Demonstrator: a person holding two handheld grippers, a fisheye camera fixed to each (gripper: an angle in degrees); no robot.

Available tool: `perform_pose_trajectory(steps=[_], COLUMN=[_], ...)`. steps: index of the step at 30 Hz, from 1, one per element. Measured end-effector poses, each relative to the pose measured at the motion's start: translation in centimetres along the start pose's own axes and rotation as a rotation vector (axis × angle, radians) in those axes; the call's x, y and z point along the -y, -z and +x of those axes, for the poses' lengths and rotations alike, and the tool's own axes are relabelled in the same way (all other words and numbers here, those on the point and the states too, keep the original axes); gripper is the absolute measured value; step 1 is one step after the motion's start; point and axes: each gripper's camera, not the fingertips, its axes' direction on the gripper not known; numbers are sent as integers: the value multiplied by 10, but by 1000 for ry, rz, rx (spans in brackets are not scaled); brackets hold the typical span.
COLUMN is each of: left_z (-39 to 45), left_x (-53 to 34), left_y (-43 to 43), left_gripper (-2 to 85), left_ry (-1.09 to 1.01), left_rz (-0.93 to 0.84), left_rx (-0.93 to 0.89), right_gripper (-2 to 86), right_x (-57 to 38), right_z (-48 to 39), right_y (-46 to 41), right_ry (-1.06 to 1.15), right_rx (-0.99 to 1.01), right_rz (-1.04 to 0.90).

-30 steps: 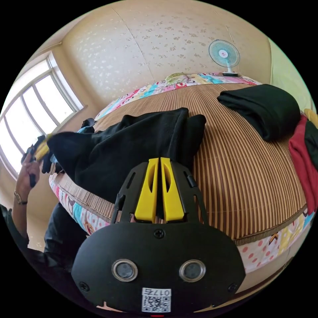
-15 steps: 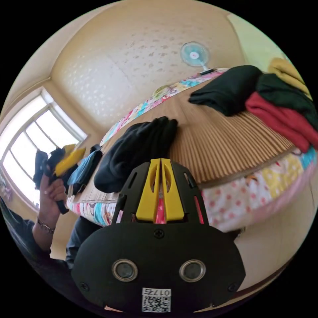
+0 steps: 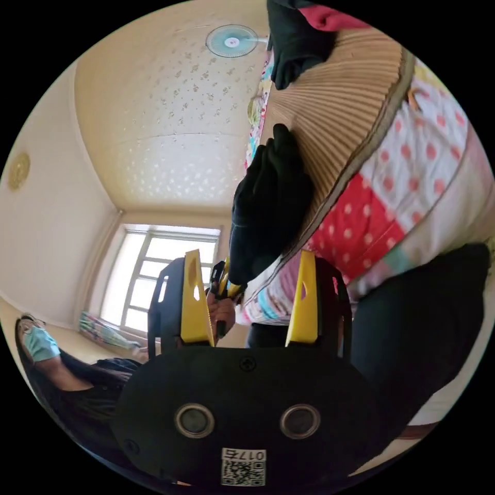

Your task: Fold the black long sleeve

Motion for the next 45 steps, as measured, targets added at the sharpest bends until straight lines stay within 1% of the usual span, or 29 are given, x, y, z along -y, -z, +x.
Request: perform_pose_trajectory(steps=[3,4,5,6,7,8,10,12,14,15,17,18,20,21,23,24,26,27,28,29,30,33,36,38,39,41,42,44,45], left_z=[34,47,60,67,78,91,108,119,131,133,130,127,115,112,101,99,93,92,89,87,86,84,89,97,99,106,108,114,116], left_x=[-33,-50,-66,-74,-89,-101,-110,-116,-130,-133,-141,-143,-148,-149,-155,-157,-166,-167,-170,-172,-173,-174,-173,-172,-172,-170,-170,-165,-163], left_y=[-10,-14,-18,-20,-18,-14,-13,-12,-2,1,11,14,23,25,31,33,43,46,51,55,57,67,75,82,85,99,103,130,138], left_gripper=[80,80,81,82,85,87,86,82,60,52,51,51,51,51,51,51,51,51,52,52,51,52,52,52,53,66,72,92,95], left_ry=[-95,-127,-164,-185,-236,-320,-440,-484,-570,-584,-572,-559,-511,-501,-467,-454,-423,-414,-394,-378,-370,-317,-303,-301,-298,-289,-287,-274,-274], left_rz=[-82,-111,-141,-152,-130,-104,-141,-199,-182,-178,-163,-158,-138,-138,-151,-147,-119,-113,-99,-82,-74,-33,13,65,82,152,169,272,304], left_rx=[25,31,44,57,75,66,51,139,272,291,331,331,309,306,324,337,379,387,406,429,443,523,575,622,640,726,748,832,841], right_gripper=[244,218,172,149,104,91,79,73,71,70,69,68,67,67,67,67,67,67,68,68,68,63,31,16,14,8,8,6,5], right_x=[-10,-9,-8,-8,-4,6,24,52,93,102,132,137,154,158,171,172,175,175,173,169,165,132,96,67,59,35,31,18,17], right_z=[3,5,6,5,-1,-16,-52,-95,-155,-170,-225,-235,-261,-261,-241,-232,-182,-167,-135,-107,-94,-68,-70,-65,-62,-51,-50,-53,-55], right_y=[-14,-25,-33,-35,-32,-26,-9,13,51,62,114,127,177,189,233,241,266,269,270,267,263,236,191,142,130,91,83,62,59], right_ry=[-35,-62,-77,-77,-51,47,200,315,441,469,576,590,673,672,575,545,368,307,168,41,8,121,169,237,245,254,254,278,281], right_rx=[113,150,228,281,348,377,324,293,275,260,169,151,84,72,41,24,-47,-64,-105,-164,-192,-162,-295,-387,-400,-465,-486,-590,-620], right_rz=[-26,-60,-70,-57,-30,-35,0,57,167,203,374,421,594,637,818,865,1010,1030,1047,1030,1014,957,823,645,604,435,395,268,248])
